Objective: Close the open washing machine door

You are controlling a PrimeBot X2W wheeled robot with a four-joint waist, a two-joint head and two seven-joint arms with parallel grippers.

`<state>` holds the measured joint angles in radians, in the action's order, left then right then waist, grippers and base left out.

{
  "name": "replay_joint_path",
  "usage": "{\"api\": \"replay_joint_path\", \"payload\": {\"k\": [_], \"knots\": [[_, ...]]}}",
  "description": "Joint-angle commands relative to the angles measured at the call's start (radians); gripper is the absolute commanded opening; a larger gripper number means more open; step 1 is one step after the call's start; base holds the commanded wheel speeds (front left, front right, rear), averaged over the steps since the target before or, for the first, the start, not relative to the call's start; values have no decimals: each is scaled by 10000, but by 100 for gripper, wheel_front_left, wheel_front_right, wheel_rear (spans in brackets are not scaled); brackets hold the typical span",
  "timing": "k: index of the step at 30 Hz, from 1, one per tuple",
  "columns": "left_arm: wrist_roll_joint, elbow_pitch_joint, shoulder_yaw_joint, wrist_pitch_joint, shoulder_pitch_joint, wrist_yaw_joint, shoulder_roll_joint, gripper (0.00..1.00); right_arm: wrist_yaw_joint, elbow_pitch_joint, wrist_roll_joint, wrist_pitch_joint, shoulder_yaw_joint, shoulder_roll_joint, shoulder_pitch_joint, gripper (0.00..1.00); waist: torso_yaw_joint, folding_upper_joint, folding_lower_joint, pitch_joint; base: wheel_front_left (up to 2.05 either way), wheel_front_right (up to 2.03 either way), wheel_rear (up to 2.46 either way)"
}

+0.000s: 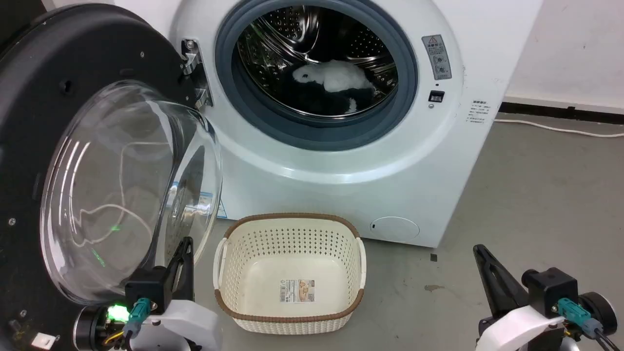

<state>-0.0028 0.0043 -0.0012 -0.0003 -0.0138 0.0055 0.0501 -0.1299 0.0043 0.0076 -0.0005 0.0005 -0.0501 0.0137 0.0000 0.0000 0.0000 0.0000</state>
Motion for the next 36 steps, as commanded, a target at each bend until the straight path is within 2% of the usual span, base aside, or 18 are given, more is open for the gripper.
{"api": "replay_joint_path", "payload": {"k": [1, 36], "knots": [[28, -43, 12, 3, 138, -55, 1, 0, -8, -43, -76, 5, -5, -1, -137, 0, 0, 0, 0, 0, 0, 0, 0], [28, -43, 12, 3, 138, -55, 1, 0, -8, -43, -76, 5, -5, -1, -137, 0, 0, 0, 0, 0, 0, 0, 0]]}}
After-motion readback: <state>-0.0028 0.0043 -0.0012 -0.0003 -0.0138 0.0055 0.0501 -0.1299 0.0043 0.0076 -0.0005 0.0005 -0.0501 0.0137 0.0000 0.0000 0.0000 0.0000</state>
